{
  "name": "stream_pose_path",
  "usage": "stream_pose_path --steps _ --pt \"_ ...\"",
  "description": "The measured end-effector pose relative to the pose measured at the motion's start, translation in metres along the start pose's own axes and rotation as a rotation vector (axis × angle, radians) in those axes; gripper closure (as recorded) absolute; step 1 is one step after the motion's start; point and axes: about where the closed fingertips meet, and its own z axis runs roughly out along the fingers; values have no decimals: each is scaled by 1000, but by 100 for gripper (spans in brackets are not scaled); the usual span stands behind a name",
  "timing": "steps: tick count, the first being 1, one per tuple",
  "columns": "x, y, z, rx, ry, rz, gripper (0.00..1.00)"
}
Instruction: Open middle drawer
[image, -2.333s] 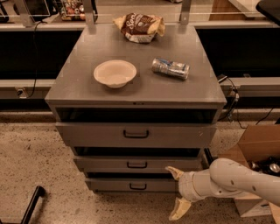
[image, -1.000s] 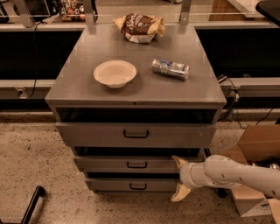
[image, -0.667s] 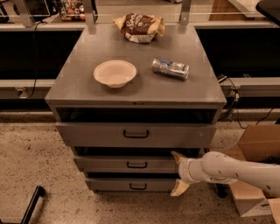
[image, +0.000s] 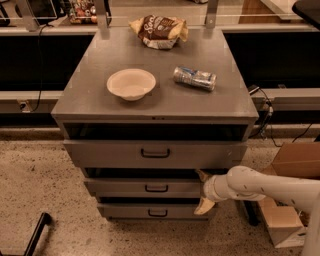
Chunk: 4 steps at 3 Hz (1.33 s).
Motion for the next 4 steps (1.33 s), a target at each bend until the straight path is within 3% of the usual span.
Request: stream_pose_path --steps 1,2,3,4 --pt "9 -7 9 -2 8 11 22" --pt "6 -7 8 0 7 1 28" --pt "-3 5 -1 -5 -4 -11 28" --pt "-13 31 -3 -53 -24 -15 33"
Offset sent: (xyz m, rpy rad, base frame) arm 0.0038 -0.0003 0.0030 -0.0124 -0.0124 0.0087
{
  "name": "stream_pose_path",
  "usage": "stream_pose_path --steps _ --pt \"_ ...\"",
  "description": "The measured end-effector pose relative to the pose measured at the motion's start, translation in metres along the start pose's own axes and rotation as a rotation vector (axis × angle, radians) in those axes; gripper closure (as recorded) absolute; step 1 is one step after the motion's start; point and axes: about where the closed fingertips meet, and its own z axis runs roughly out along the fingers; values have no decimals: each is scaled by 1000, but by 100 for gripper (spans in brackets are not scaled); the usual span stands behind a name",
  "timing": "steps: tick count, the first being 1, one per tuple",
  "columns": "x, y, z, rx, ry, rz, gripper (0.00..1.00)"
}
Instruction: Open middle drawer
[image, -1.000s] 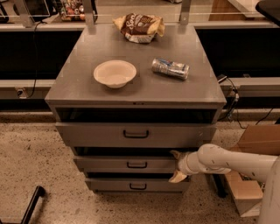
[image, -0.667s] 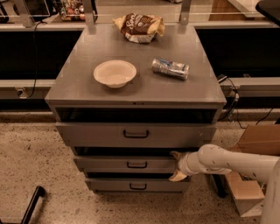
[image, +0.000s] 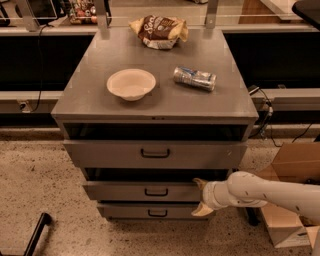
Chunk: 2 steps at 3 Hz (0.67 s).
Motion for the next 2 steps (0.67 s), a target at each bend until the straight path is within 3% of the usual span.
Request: stream_pose_path --steps 1,2 --pt "-8 22 2 -48 -25 -1 35" --pt "-10 25 -1 -53 -29 -3 35"
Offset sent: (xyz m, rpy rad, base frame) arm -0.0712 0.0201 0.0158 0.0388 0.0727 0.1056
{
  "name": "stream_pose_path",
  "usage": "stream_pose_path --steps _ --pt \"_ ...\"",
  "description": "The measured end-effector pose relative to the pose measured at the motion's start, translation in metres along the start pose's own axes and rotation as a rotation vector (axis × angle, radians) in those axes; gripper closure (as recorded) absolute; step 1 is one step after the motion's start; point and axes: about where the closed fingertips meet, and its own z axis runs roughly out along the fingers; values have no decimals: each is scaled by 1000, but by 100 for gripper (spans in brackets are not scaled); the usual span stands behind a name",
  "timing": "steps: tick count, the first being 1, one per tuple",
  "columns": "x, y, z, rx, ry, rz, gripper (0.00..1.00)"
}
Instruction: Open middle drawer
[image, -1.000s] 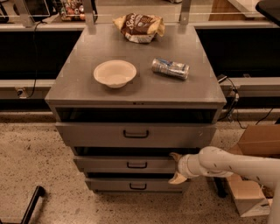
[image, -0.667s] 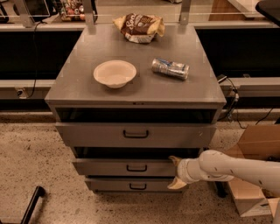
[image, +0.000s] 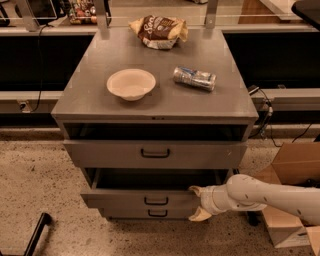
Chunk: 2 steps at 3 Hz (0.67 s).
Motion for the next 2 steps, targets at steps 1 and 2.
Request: stream_pose_path --steps 1,2 --pt "-1 -1 -2 0 0 0 37" --pt "-9 24 -10 -60 -2 -10 42"
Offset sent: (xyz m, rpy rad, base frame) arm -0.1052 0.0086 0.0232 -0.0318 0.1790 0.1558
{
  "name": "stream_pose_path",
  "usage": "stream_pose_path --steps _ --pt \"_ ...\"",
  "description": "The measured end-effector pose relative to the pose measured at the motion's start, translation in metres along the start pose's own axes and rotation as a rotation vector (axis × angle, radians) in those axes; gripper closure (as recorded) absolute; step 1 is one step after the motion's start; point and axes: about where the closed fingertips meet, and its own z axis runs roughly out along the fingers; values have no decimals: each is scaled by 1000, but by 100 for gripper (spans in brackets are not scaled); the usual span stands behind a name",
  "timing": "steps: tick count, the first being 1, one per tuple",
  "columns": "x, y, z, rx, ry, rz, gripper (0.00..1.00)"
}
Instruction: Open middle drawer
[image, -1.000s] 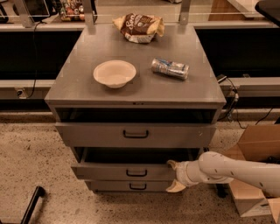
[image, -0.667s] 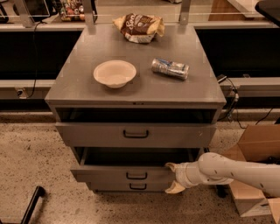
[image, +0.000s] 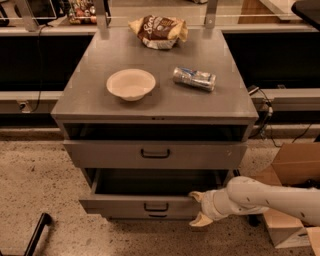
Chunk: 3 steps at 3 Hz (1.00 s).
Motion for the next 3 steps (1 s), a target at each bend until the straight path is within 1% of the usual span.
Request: stream_pose_path --steps 1,2,3 --pt "-1 -1 -1 0 0 0 24" --pt "-2 -1 -3 0 0 0 2" --pt "-2 -1 -2 -1 -1 0 0"
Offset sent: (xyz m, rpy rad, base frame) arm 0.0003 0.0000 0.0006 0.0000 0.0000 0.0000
